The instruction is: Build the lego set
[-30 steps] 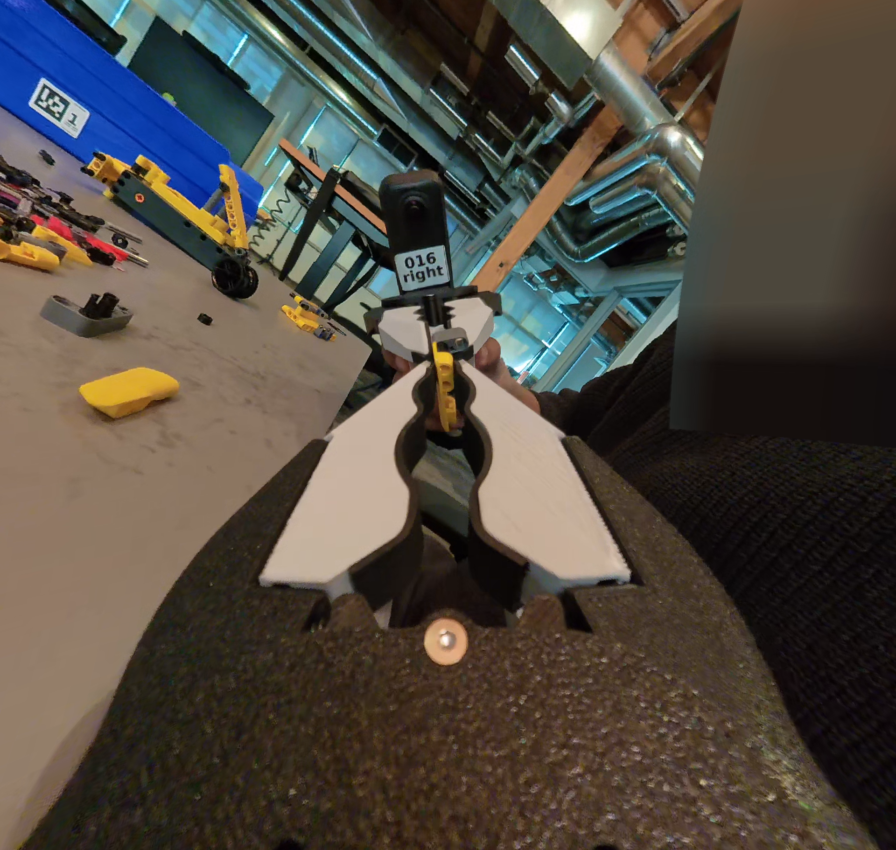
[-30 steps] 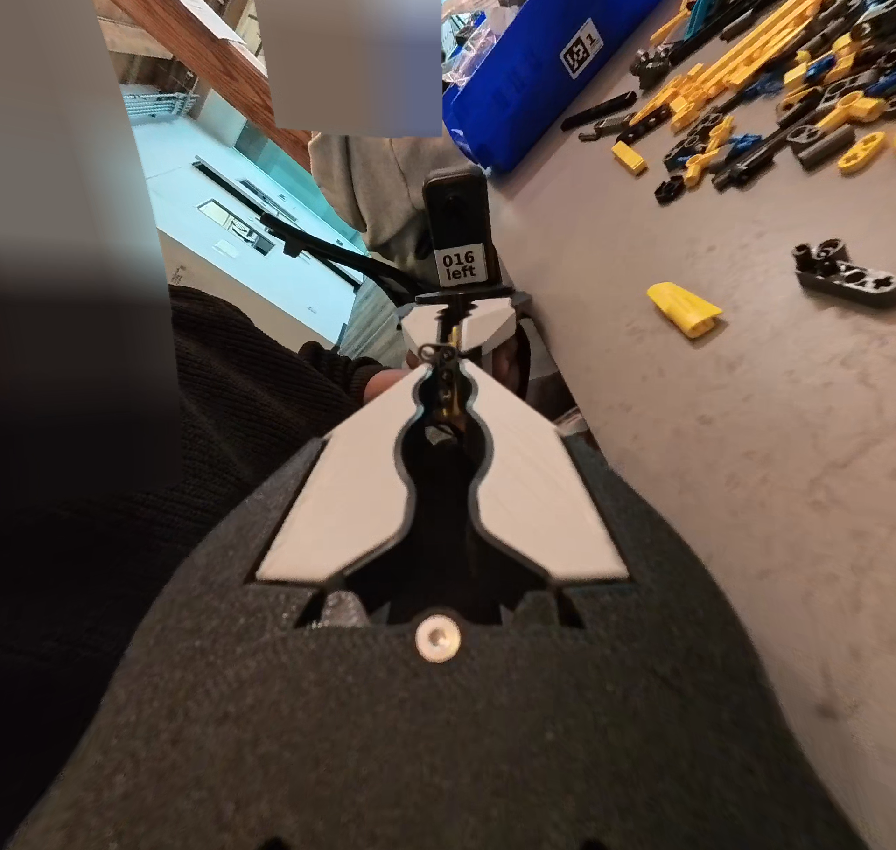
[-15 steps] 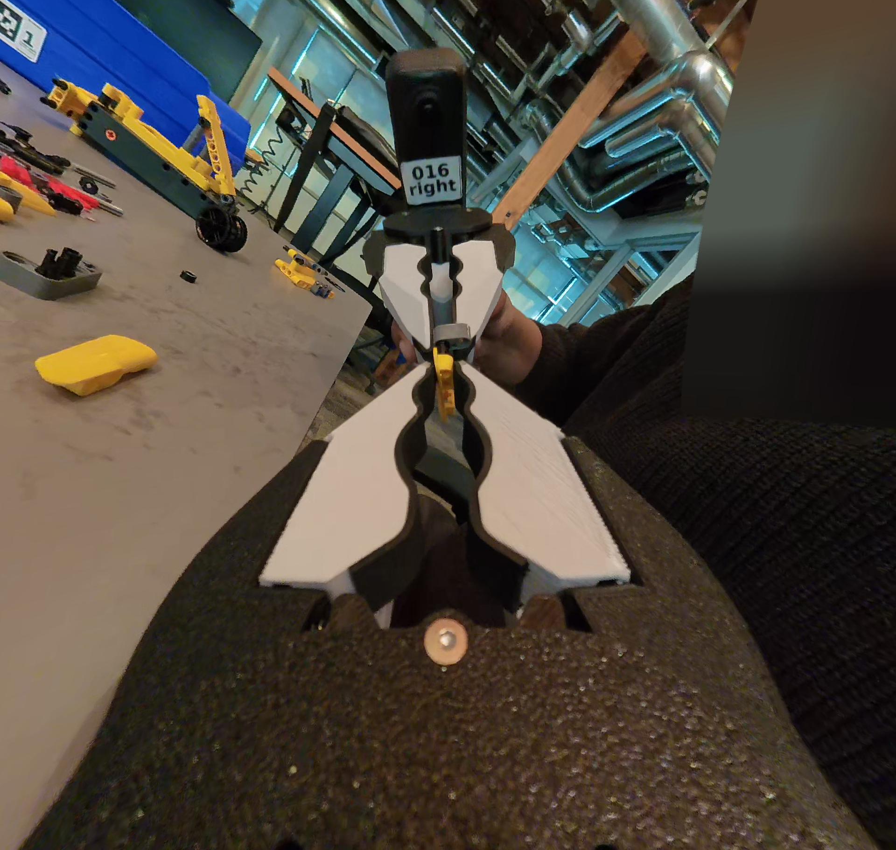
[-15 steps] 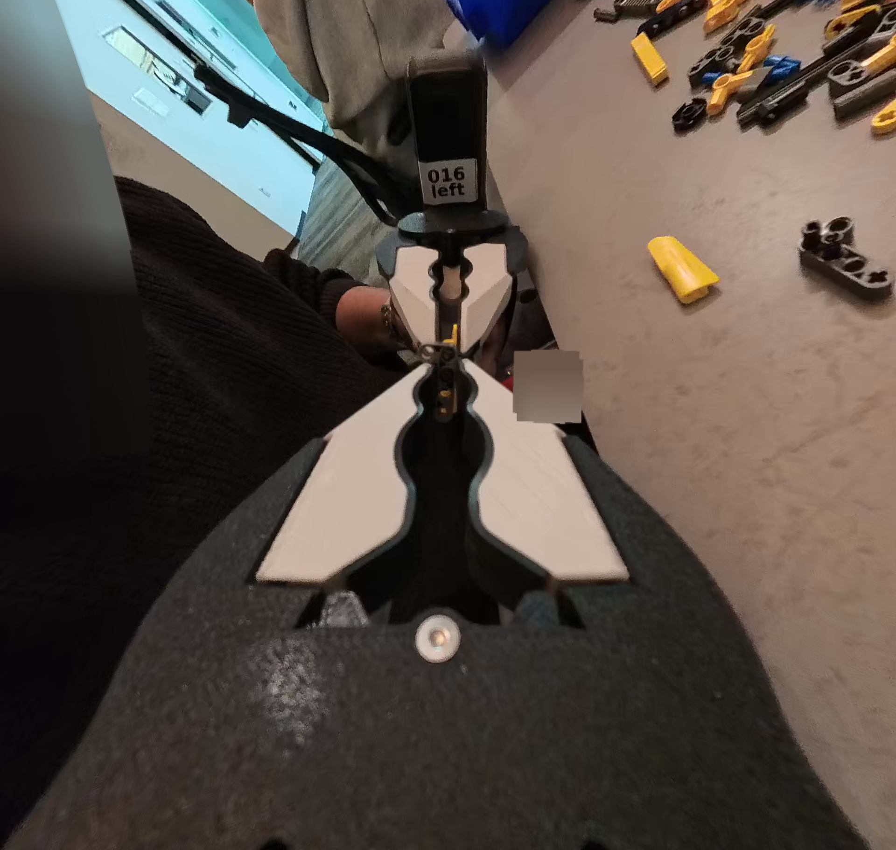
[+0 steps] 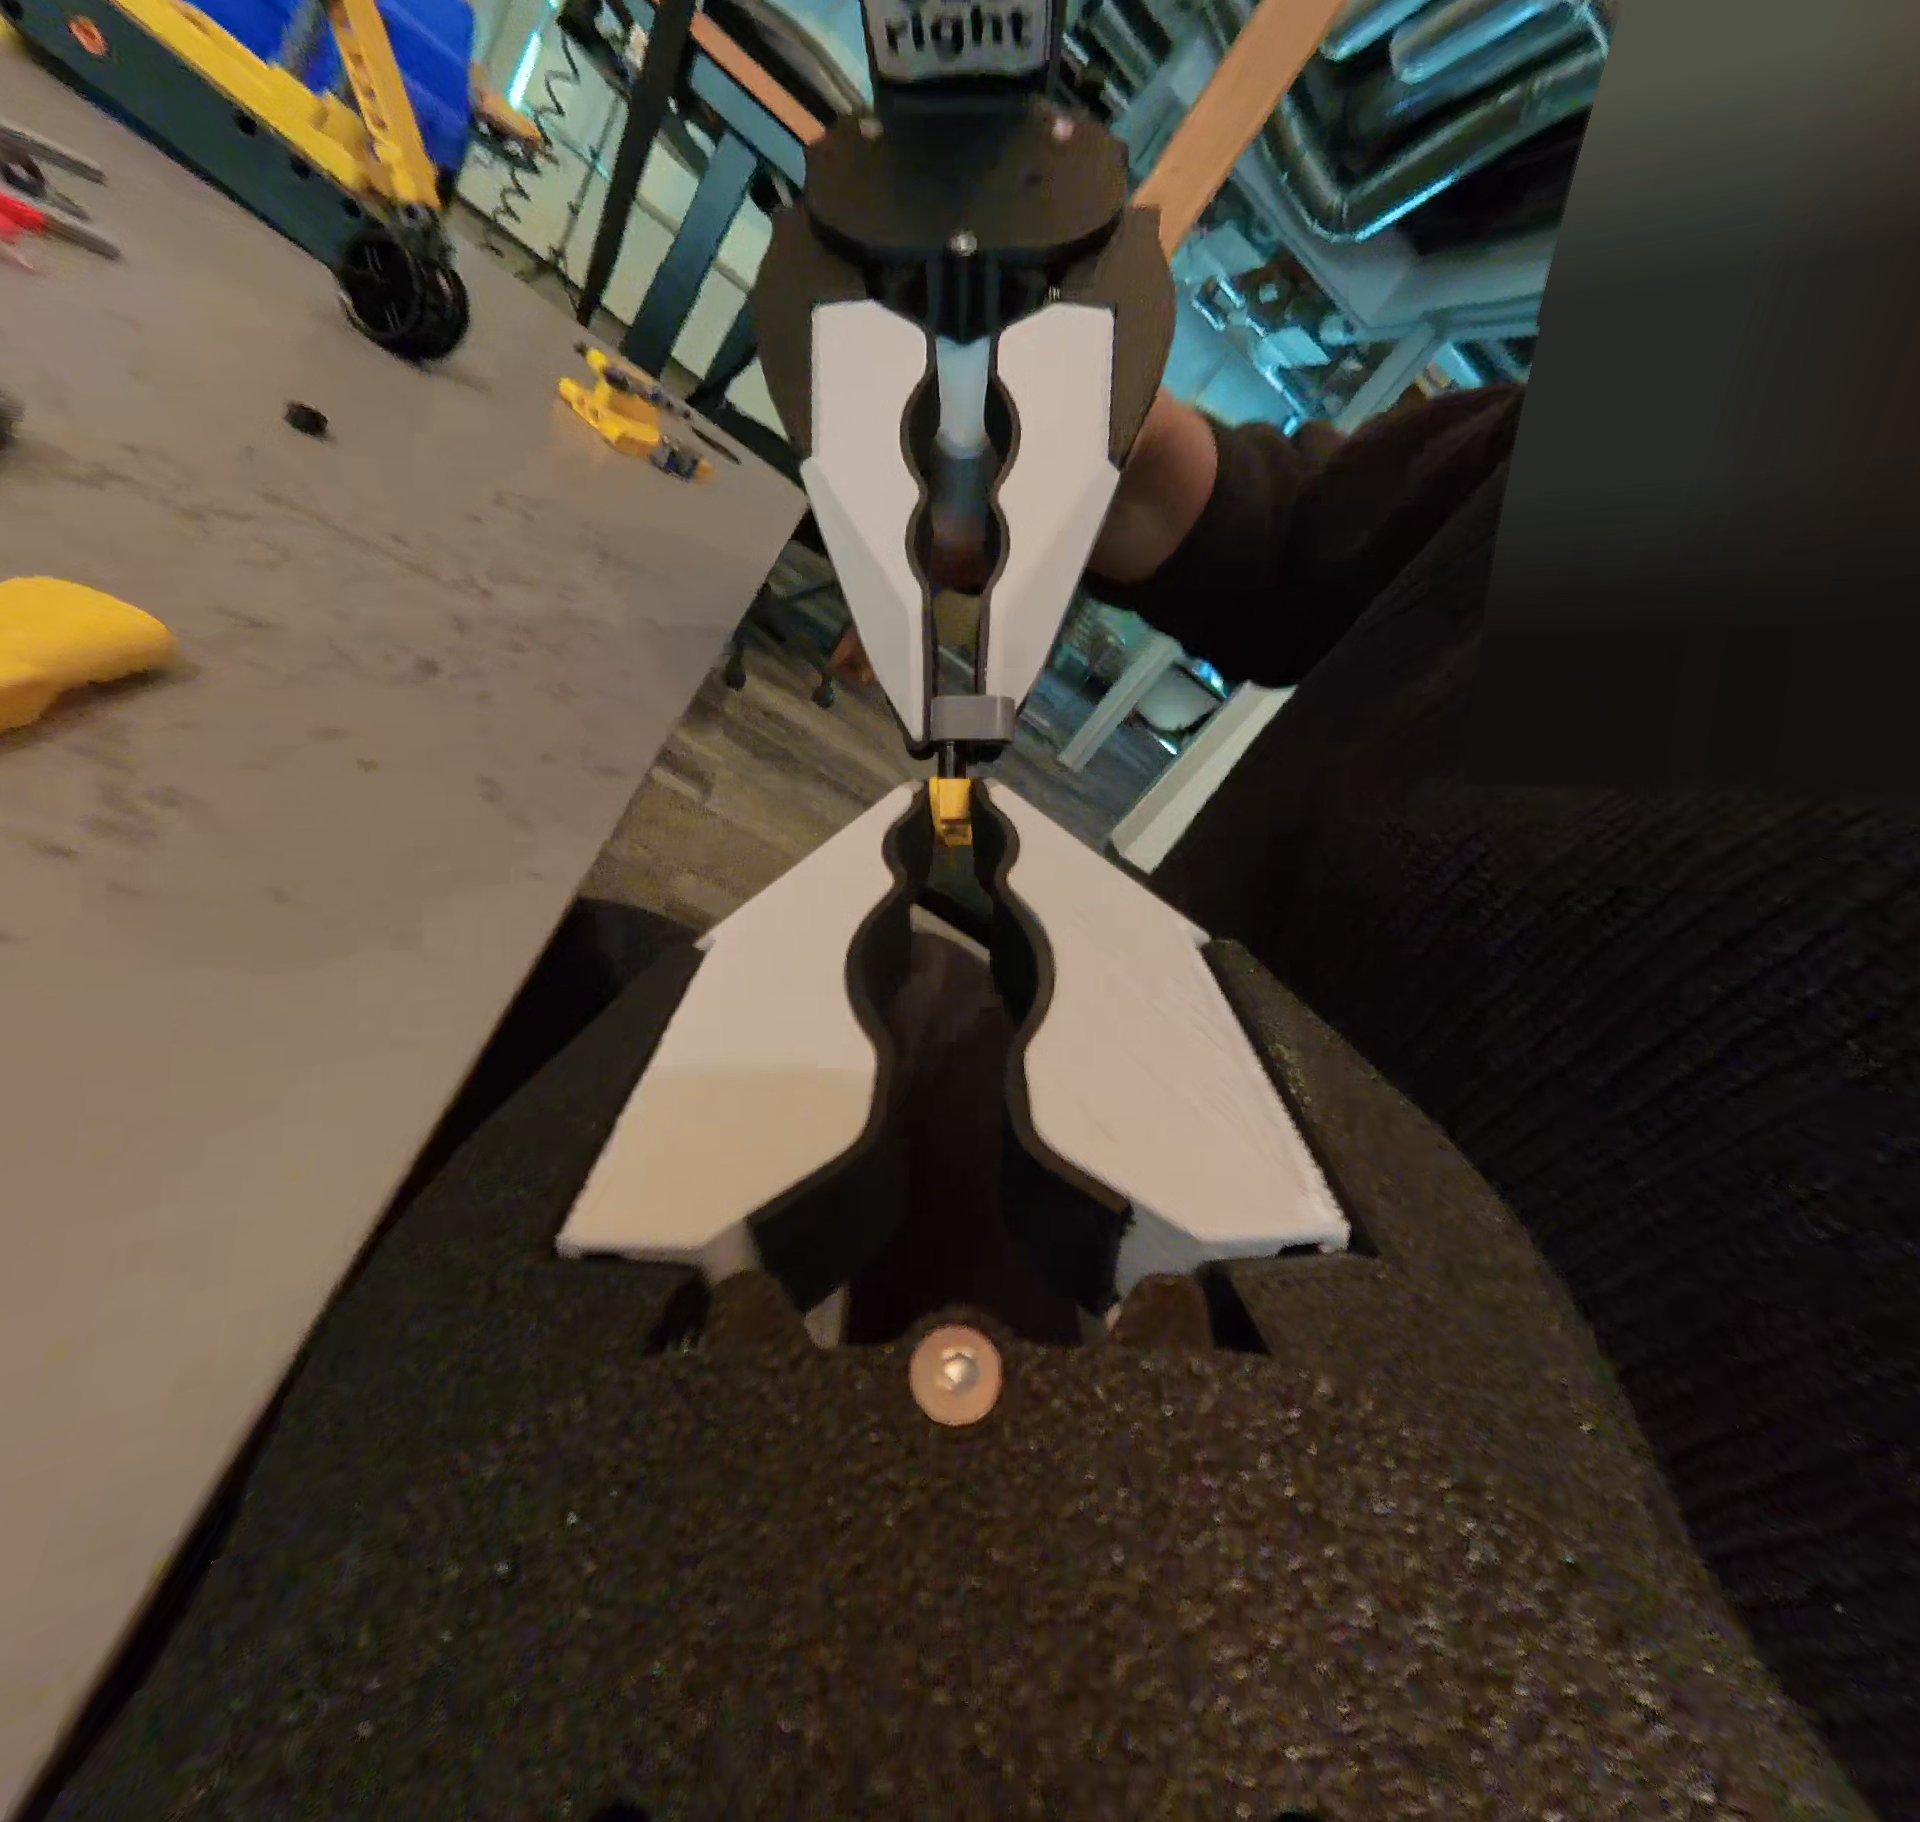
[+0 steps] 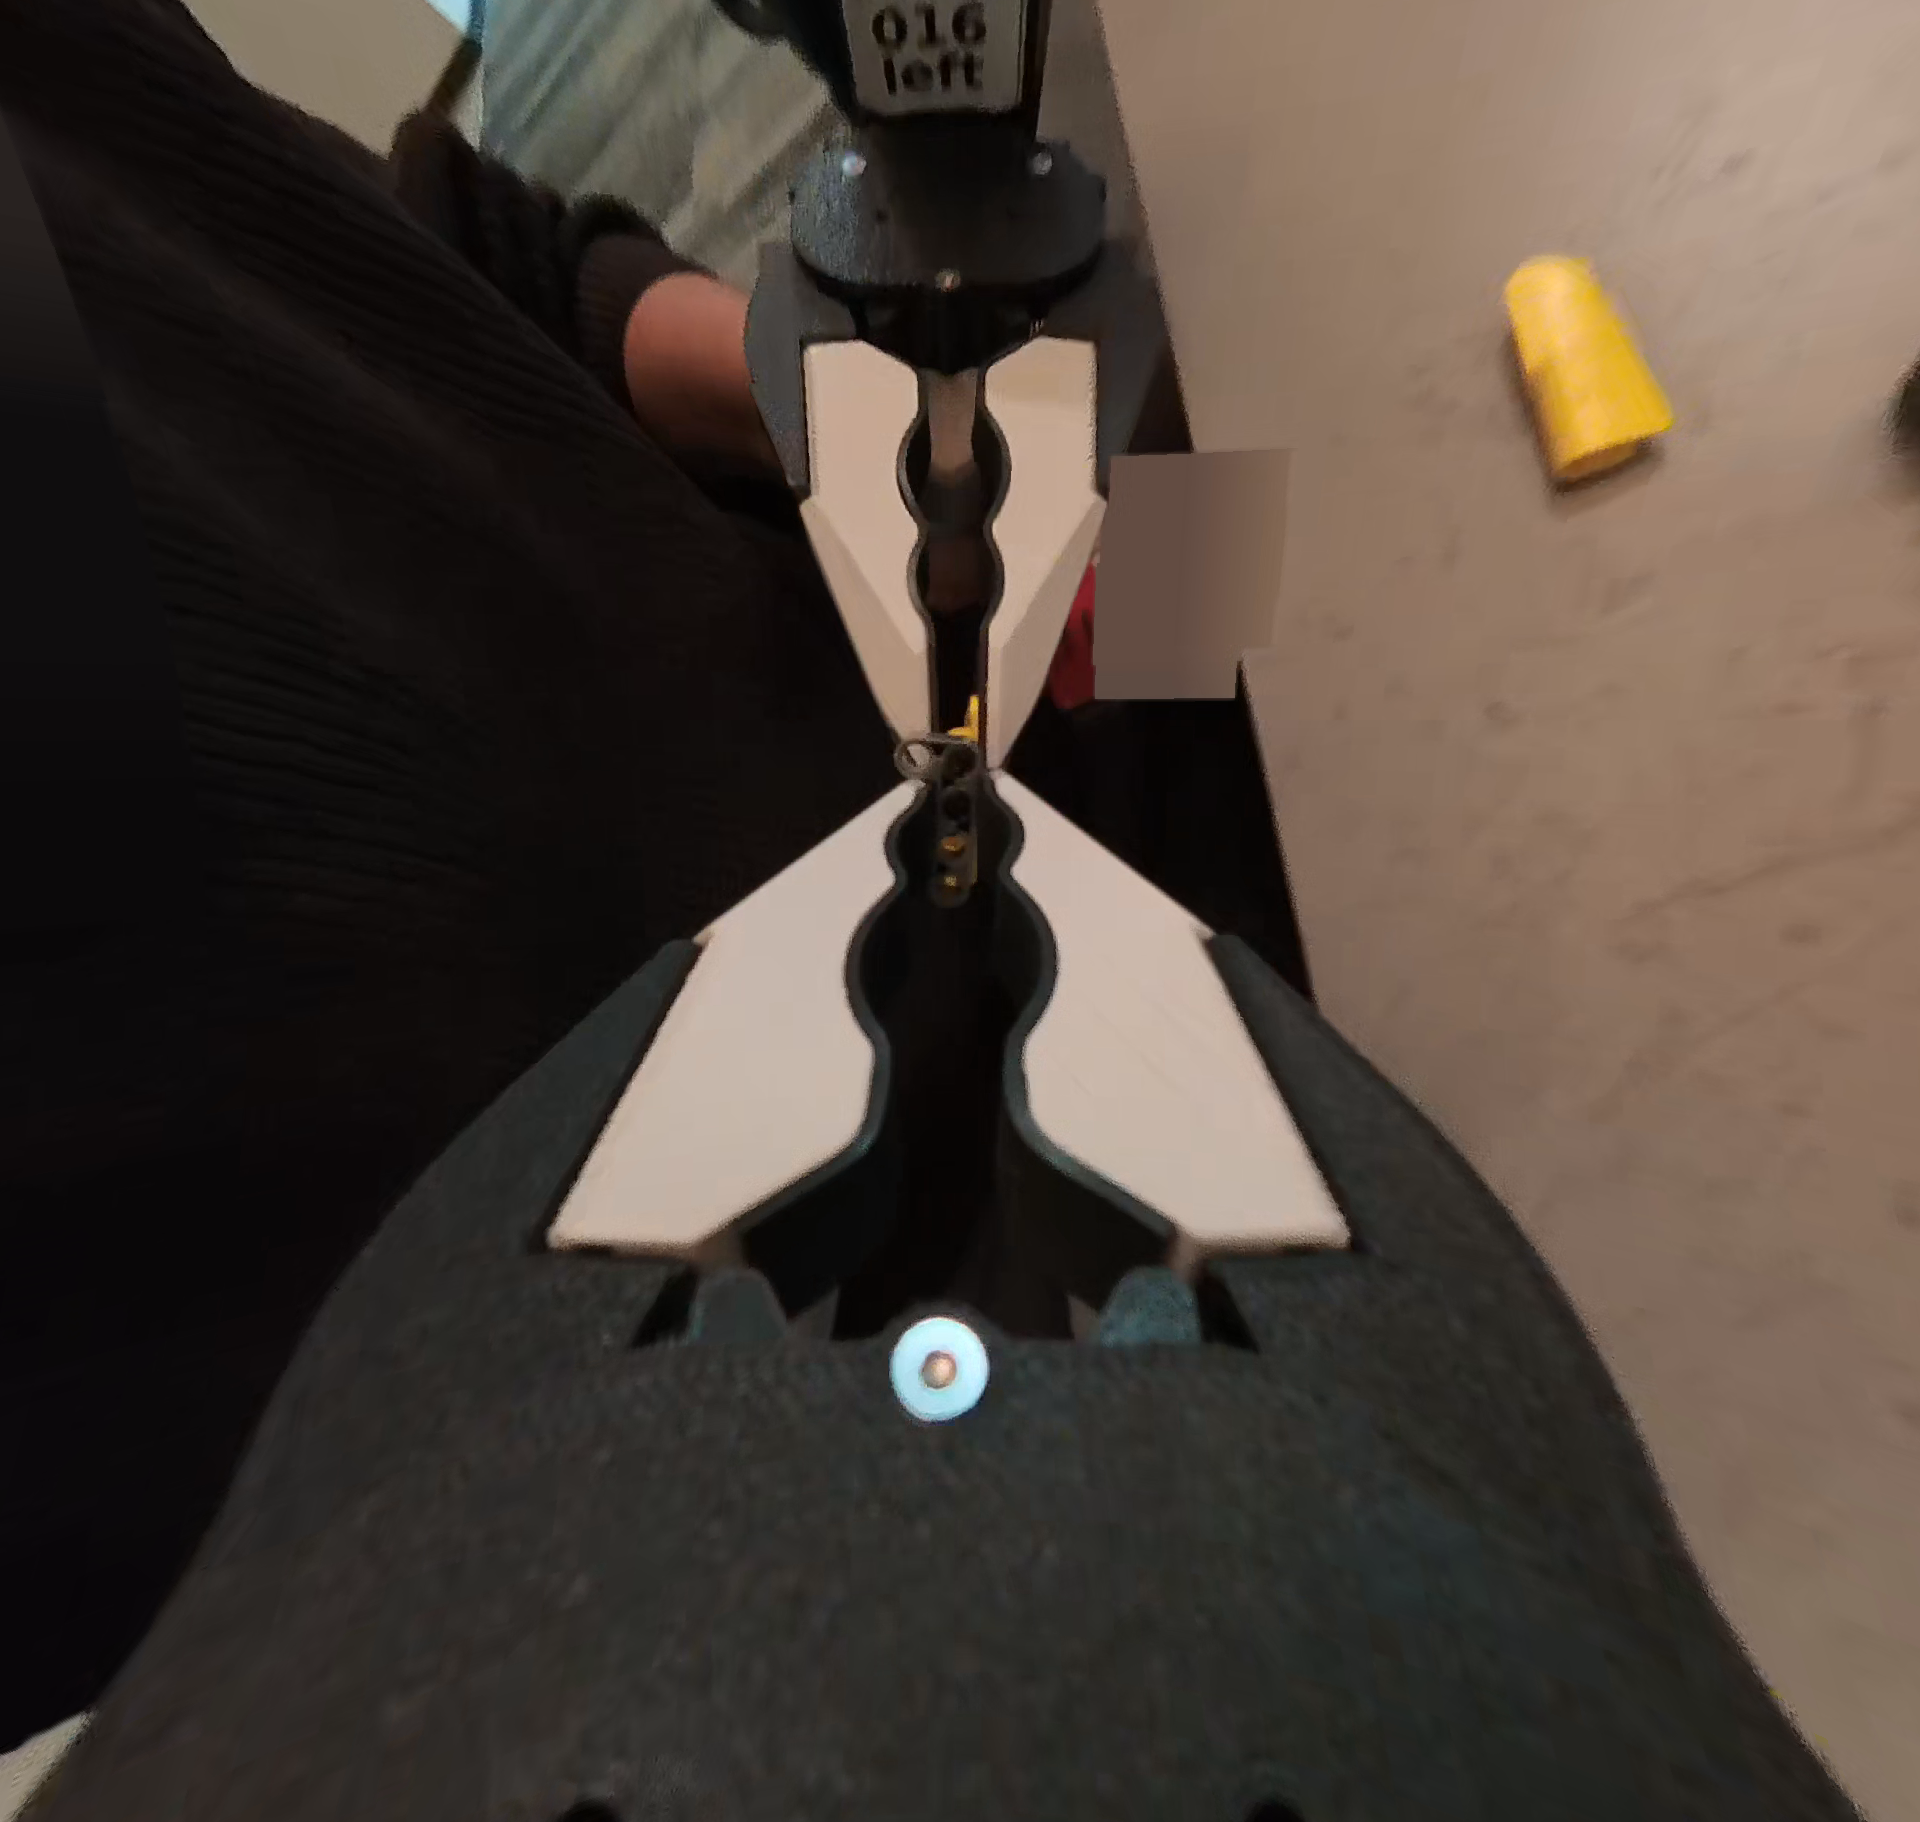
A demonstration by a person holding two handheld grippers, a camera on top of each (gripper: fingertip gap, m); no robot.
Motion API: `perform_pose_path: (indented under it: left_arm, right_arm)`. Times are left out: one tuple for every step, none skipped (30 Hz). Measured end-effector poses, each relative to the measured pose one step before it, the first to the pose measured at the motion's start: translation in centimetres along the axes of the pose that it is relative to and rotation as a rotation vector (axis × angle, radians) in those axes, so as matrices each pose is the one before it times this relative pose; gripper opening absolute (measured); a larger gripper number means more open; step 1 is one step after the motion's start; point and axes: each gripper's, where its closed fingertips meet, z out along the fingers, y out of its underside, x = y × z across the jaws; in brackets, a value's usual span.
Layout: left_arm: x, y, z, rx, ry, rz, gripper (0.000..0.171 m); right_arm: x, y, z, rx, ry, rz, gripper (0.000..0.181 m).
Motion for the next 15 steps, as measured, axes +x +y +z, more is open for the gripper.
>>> perform_pose_path:
  left_arm:
    - [0.250,0.751,0.334,-0.01952,0.0107,-0.0105,0.004]
    - [0.219,1.006,0.359,-0.02468,0.0058,-0.0152,0.004]
    - [0.288,1.291,0.405,-0.03392,0.0085,-0.0150,0.004]
    - [0.453,1.445,0.487,-0.03857,0.0135,-0.0167,0.004]
    - [0.319,1.390,0.505,-0.03294,0.0061,-0.0181,0.004]
    - [0.354,1.303,0.483,-0.03325,0.0146,-0.0222,0.004]
    - [0.248,1.057,0.456,-0.03086,0.0077,-0.0108,0.004]
    - [0.109,0.755,0.390,-0.02640,0.0043,-0.0069,0.004]
    - [0.041,0.660,0.372,-0.02460,0.0092,-0.0115,0.004]
    - [-0.051,0.662,0.378,-0.02496,0.0059,-0.0125,0.004]
    - [0.000,0.635,0.364,-0.02437,0.0063,-0.0105,0.004]
    - [0.012,0.506,0.284,-0.02003,0.0064,-0.0083,0.004]
    - [-0.027,0.360,0.232,-0.01339,0.0047,-0.0088,0.004]
    - [-0.063,0.355,0.232,-0.01114,0.0058,-0.0156,0.004]
    - [-0.026,0.300,0.197,-0.00735,0.0073,-0.0150,0.004]
  right_arm:
    - [-0.198,0.709,0.197,-0.0312,-0.0069,0.0099,0.006]
    - [-0.220,0.901,0.372,-0.0339,-0.0035,0.0091,0.006]
    - [-0.278,1.111,0.584,-0.0374,-0.0037,0.0091,0.006]
    - [-0.401,1.211,0.740,-0.0350,-0.0122,0.0128,0.006]
    - [-0.350,1.192,0.813,-0.0232,-0.0143,0.0168,0.006]
    - [-0.338,1.126,0.811,-0.0093,-0.0221,0.0277,0.006]
    - [-0.253,0.959,0.682,0.0075,-0.0287,0.0386,0.007]
    - [-0.103,0.762,0.490,0.0211,-0.0265,0.0376,0.006]
    - [0.017,0.664,0.379,0.0225,-0.0172,0.0277,0.006]
    - [0.101,0.651,0.365,0.0143,-0.0044,0.0128,0.006]
    - [0.089,0.611,0.364,0.0077,0.0006,0.0031,0.006]
    - [0.045,0.506,0.310,0.0082,0.0003,-0.0016,0.006]
    - [0.067,0.380,0.238,0.0110,-0.0006,0.0007,0.006]
    - [0.085,0.346,0.207,0.0091,-0.0008,0.0050,0.006]
    - [0.067,0.313,0.191,0.0076,-0.0005,0.0031,0.006]
